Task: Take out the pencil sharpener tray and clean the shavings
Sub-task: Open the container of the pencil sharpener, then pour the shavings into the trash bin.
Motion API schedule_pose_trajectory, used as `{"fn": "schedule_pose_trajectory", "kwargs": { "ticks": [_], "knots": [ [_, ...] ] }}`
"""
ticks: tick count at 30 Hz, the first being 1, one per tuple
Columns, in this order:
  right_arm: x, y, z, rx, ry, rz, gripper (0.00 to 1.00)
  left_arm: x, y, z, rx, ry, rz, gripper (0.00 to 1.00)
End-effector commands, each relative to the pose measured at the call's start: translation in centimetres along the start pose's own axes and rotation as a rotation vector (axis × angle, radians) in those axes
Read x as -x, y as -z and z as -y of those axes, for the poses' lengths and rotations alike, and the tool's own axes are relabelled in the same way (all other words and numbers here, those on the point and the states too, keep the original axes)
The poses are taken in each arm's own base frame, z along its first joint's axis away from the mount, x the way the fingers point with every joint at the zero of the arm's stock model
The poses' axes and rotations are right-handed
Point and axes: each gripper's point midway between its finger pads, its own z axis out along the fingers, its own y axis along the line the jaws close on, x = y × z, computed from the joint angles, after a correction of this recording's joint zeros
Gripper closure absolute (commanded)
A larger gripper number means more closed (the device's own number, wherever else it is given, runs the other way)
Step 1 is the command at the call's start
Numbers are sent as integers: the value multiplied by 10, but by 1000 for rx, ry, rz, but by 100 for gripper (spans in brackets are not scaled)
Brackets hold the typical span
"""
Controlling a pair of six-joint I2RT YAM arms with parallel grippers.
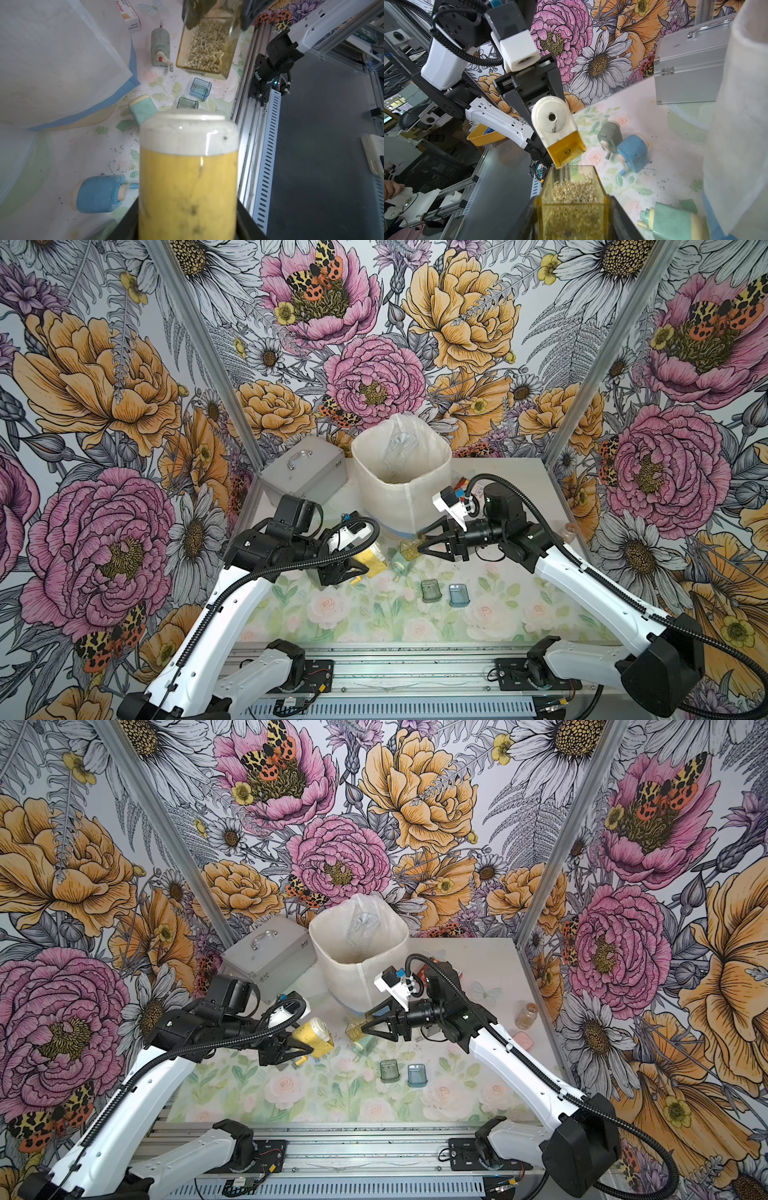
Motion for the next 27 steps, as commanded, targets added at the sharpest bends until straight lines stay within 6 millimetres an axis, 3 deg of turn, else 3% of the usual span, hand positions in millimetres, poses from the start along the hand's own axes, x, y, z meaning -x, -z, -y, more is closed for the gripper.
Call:
{"fn": "schedule_pose_trajectory", "kwargs": {
  "ticks": [1,13,22,27],
  "knots": [
    [21,5,-9,-16,40,33,65,10,8,-25,106,11,11,100],
    [45,10,-9,-86,70,73,66,19,17,-99,283,228,75,100],
    [61,13,-7,-134,94,102,67,-1,15,-140,453,345,62,100],
    [66,14,-6,-149,94,111,67,-23,19,-161,565,490,25,100]
  ]
}}
